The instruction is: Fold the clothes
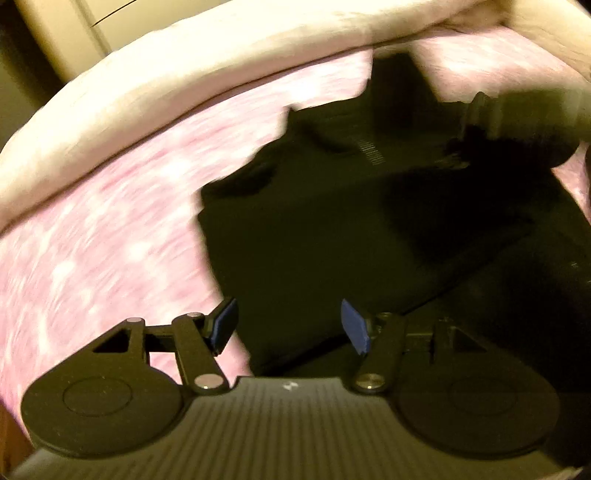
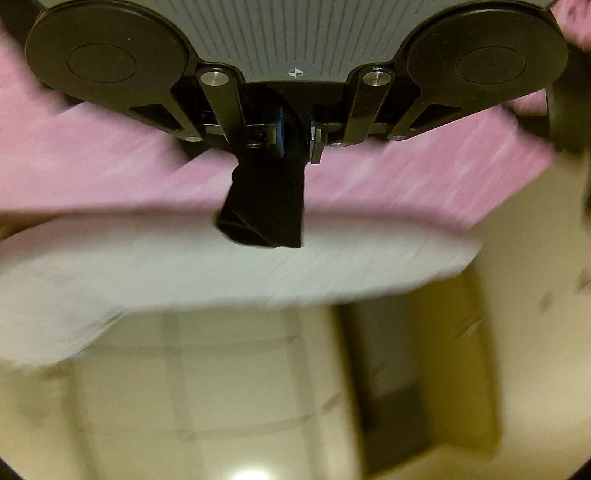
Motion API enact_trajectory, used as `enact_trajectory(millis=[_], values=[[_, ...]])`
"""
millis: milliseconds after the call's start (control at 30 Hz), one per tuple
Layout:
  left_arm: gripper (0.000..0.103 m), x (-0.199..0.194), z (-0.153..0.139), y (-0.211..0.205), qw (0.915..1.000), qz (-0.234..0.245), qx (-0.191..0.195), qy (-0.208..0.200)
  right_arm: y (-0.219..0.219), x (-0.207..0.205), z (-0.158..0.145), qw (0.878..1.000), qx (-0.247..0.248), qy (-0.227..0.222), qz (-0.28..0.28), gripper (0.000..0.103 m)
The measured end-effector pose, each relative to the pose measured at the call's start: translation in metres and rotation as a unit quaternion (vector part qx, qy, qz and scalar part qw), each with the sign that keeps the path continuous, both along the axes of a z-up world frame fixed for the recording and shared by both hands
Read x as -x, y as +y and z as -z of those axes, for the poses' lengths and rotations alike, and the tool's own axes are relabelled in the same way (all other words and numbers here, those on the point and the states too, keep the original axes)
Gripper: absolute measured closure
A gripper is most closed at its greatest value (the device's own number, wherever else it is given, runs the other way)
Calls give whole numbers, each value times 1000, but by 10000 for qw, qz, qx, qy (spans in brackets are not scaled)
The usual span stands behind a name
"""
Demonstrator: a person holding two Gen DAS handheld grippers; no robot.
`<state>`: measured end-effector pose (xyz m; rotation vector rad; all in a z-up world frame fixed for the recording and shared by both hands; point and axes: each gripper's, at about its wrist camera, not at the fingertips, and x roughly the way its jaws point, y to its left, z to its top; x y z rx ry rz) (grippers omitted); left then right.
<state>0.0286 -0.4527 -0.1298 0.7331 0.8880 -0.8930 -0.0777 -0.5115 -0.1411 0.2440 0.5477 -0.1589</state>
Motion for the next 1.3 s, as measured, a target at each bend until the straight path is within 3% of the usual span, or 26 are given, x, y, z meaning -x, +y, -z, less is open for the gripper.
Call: enact_trajectory(millis=[33, 67, 100, 233, 333, 433, 567, 633, 700, 733, 833, 933, 1033, 1167, 1300], values=[[45, -11, 0, 13, 9999, -111, 13, 26, 18, -17, 19, 9989, -20, 394, -253, 77], [45, -20, 2, 24, 9997, -206, 44, 108, 35, -32, 36, 9953, 7, 859, -457, 62], [45, -26, 6, 30, 9994, -254, 76, 210, 46, -37, 43, 9930, 6, 1048, -551, 54], [46, -43, 22, 35, 9953, -355, 345, 837, 55, -20, 34, 9930, -87, 1111, -383, 45], [47, -54, 38, 17, 9816, -567, 741, 1665, 46, 8, 28, 9901, -26, 1405, 33, 41], [47, -53, 58, -13, 9747, -541, 888, 1976, 18, 37, 28, 9812, 55, 1815, 657, 36], [48, -57, 84, -49, 9765, -545, 759, 1944, -39, 83, 30, 9629, -47, 2108, 1682, 33], [64, -61, 98, -63, 9770, -687, 501, 1957, -64, 100, 32, 9557, -37, 2159, 2000, 32], [71, -57, 105, -73, 9802, -641, 321, 1846, -86, 116, 34, 9491, 11, 2221, 2233, 31], [86, -54, 105, -77, 9820, -532, 296, 1790, -96, 121, 36, 9466, 73, 2273, 2283, 31], [92, -49, 90, -82, 9831, -349, 361, 1761, -121, 129, 47, 9406, 249, 2527, 2252, 27], [93, -53, 44, -70, 9848, -475, 899, 1408, -120, 131, 45, 9340, 914, 2755, 2084, 27], [93, -66, 13, -53, 9860, -723, 1095, 1031, -119, 137, 40, 9393, 999, 2626, 1967, 27], [93, -77, 32, -49, 9882, -829, 621, 1129, -127, 149, 46, 9475, 546, 2486, 1935, 27], [93, -61, 41, -48, 9918, -525, 313, 1122, -132, 146, 53, 9493, 686, 2486, 1799, 27]])
